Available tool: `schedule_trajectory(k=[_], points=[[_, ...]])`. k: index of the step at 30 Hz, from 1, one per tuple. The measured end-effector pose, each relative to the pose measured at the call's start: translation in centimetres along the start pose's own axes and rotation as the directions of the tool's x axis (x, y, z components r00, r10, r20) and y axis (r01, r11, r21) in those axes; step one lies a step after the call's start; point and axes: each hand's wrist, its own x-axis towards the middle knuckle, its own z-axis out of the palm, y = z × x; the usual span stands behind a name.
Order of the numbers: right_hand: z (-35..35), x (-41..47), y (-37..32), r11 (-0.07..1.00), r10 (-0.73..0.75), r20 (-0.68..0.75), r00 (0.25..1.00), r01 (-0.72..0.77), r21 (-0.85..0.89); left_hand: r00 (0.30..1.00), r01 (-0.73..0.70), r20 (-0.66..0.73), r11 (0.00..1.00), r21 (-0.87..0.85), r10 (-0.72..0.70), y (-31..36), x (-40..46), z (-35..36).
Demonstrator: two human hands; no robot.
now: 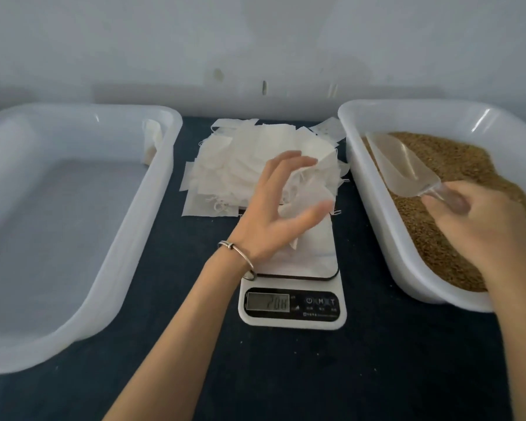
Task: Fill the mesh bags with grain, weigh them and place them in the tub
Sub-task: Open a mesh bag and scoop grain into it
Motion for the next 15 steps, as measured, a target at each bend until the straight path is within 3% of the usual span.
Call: schedule_trajectory(k=[3,7,10,15], points=[[0.1,0.0,0.3,1.0,0.002,-0.011,1.0,-0.002,-0.001,0.958,-0.042,-0.285,0.974,-0.22,-0.023,0.3,0.0,-0.5],[0.3,0.2,0.6,1.0,0.011,-0.014,1.0,-0.011,0.004,0.692,-0.106,-0.705,0.944,-0.313,-0.156,0.0,-0.1,-2.6],[0.5,0.4,0.8,1.0,0.015,-0.004,1.0,-0.015,-0.006,0.568,-0.126,-0.796,0.934,-0.336,-0.209,-0.9,-0.8,-4.4],[0.7,0.4,0.9,1.0,0.018,-0.008,1.0,-0.018,-0.016,0.525,-0.108,-0.82,0.938,-0.328,-0.226,-1.7,-1.6,-5.7]])
